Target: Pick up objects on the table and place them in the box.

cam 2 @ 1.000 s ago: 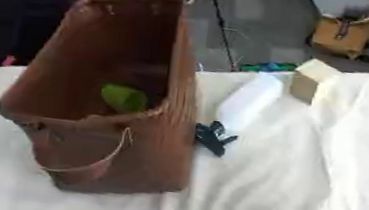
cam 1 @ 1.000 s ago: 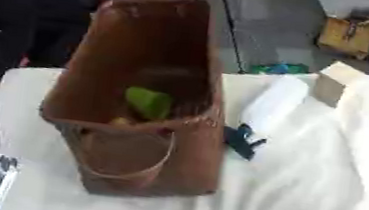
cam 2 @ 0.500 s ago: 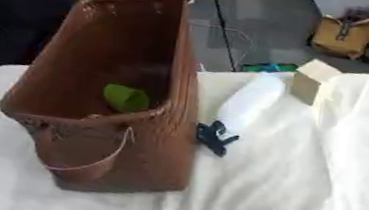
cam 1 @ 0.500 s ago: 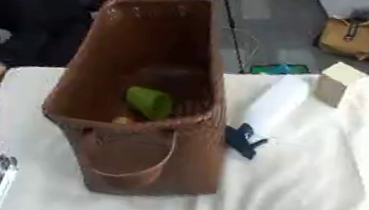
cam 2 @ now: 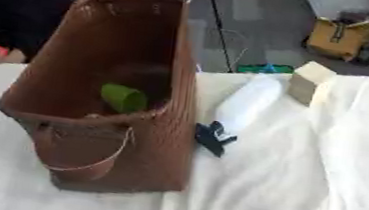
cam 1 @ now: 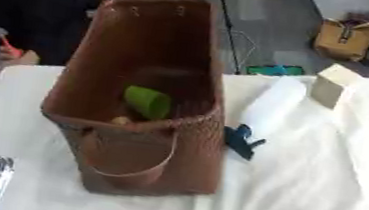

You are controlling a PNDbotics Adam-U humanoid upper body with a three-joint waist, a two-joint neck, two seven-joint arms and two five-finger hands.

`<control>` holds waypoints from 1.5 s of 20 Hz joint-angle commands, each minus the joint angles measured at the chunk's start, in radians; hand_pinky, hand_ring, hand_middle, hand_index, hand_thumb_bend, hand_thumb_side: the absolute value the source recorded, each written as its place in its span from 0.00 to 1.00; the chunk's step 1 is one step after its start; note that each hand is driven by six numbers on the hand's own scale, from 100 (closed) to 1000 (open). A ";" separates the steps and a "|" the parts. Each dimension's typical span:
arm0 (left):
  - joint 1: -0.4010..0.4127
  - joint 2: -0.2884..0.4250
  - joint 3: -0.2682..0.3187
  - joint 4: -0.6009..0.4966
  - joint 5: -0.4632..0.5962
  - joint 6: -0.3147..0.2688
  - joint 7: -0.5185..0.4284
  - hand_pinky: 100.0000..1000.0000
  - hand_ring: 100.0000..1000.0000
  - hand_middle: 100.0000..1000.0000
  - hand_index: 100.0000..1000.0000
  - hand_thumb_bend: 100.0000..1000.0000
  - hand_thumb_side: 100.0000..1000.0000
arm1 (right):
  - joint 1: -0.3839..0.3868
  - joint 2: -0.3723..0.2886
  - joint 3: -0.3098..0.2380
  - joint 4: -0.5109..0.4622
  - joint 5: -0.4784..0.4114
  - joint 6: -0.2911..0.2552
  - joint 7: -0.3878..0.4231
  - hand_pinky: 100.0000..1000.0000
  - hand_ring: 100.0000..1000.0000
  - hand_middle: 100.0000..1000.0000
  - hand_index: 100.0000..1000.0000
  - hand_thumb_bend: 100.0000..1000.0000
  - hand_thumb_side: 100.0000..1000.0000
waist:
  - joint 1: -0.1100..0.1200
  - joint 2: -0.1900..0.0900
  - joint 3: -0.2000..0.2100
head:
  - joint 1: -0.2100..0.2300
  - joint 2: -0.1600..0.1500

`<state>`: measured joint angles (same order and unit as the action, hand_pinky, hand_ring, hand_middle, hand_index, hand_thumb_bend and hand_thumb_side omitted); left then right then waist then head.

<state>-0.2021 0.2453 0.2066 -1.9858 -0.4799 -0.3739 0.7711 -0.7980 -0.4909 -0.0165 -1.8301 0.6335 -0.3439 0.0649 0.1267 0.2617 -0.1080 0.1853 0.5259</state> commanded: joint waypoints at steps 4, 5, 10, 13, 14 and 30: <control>0.007 0.018 -0.010 -0.014 0.020 -0.006 -0.016 0.63 0.68 0.80 0.73 0.00 0.79 | -0.203 -0.042 0.052 0.228 0.061 -0.058 0.155 0.79 0.90 0.92 0.91 0.00 0.81 | -0.002 -0.042 0.017 | -0.022 0.012; 0.009 0.018 -0.011 -0.014 0.022 -0.006 -0.020 0.63 0.68 0.80 0.73 0.00 0.79 | -0.237 -0.041 0.058 0.277 0.075 -0.080 0.164 0.79 0.90 0.92 0.92 0.00 0.81 | -0.001 -0.045 0.019 | -0.023 0.012; 0.010 0.015 -0.018 -0.014 0.034 -0.008 -0.038 0.63 0.68 0.80 0.73 0.00 0.79 | -0.392 -0.009 0.073 0.554 0.177 -0.215 0.205 0.79 0.91 0.94 0.94 0.00 0.88 | 0.000 -0.055 0.029 | -0.025 0.020; 0.009 0.012 -0.021 -0.014 0.041 -0.008 -0.046 0.63 0.68 0.80 0.73 0.00 0.79 | -0.472 0.028 0.050 0.737 0.238 -0.287 0.248 0.79 0.91 0.94 0.95 0.00 0.88 | 0.002 -0.059 0.039 | -0.026 0.021; 0.009 0.012 -0.022 -0.014 0.043 -0.008 -0.048 0.63 0.68 0.80 0.73 0.00 0.79 | -0.491 0.036 0.039 0.786 0.261 -0.308 0.255 0.79 0.92 0.94 0.95 0.00 0.89 | 0.003 -0.059 0.041 | -0.027 0.021; 0.003 0.003 -0.028 -0.014 0.058 -0.012 -0.065 0.63 0.68 0.80 0.73 0.00 0.78 | -0.598 0.106 -0.045 1.084 0.645 -0.365 0.186 0.80 0.99 1.00 1.00 0.00 0.97 | 0.012 -0.043 0.057 | -0.057 0.002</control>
<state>-0.1917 0.2350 0.1761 -1.9858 -0.4261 -0.3831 0.7085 -1.3643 -0.3768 -0.0535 -0.7453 1.2521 -0.7069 0.2678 0.1433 0.2336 -0.0537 0.1288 0.5388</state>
